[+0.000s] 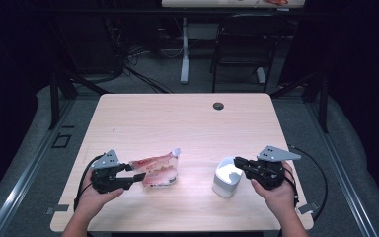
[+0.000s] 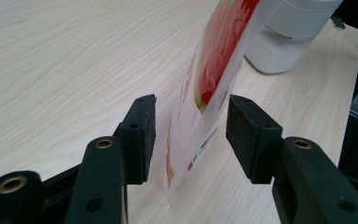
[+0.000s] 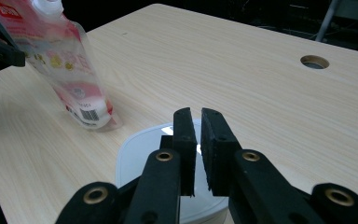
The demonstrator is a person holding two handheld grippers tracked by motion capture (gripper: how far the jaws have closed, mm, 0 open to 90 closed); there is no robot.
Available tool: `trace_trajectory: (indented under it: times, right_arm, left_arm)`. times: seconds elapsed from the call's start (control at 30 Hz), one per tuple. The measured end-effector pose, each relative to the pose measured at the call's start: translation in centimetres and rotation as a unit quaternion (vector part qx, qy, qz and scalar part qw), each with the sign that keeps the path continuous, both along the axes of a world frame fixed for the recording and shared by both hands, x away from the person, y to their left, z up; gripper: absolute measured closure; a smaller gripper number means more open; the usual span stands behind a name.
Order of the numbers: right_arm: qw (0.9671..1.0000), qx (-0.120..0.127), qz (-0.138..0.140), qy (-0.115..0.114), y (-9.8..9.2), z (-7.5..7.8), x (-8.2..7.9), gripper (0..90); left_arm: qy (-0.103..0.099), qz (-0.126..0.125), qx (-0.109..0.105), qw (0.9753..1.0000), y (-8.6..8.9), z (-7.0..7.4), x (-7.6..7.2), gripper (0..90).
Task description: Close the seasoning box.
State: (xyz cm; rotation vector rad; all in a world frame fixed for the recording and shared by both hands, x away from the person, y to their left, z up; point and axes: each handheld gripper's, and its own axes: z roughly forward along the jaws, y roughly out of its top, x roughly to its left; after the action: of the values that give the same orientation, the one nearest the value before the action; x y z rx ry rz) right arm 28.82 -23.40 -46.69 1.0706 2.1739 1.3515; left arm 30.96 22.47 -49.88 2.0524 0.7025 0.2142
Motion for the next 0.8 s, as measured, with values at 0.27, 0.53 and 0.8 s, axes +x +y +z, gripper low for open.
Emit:
trace_trajectory:
  times: [0.27, 0.53, 0.8]
  right_arm:
    - [0.9998, -0.008, -0.016, -0.009, -1.0, -0.3, -0.9, 82.8]
    - [0.9993, -0.001, -0.037, -0.006, -3.1, -1.2, -2.4, 80.3]
    - [0.9974, -0.010, -0.066, 0.027, -5.1, -3.8, -2.5, 79.1]
  left_arm:
    - [-0.001, 0.012, 0.005, 0.9999, 0.1, -0.5, -0.1, 50.0]
    - [-0.008, 0.016, 0.010, 0.9998, 0.5, -0.8, -1.2, 46.7]
    - [-0.008, 0.040, 0.018, 0.9990, 1.6, -2.1, -1.6, 45.3]
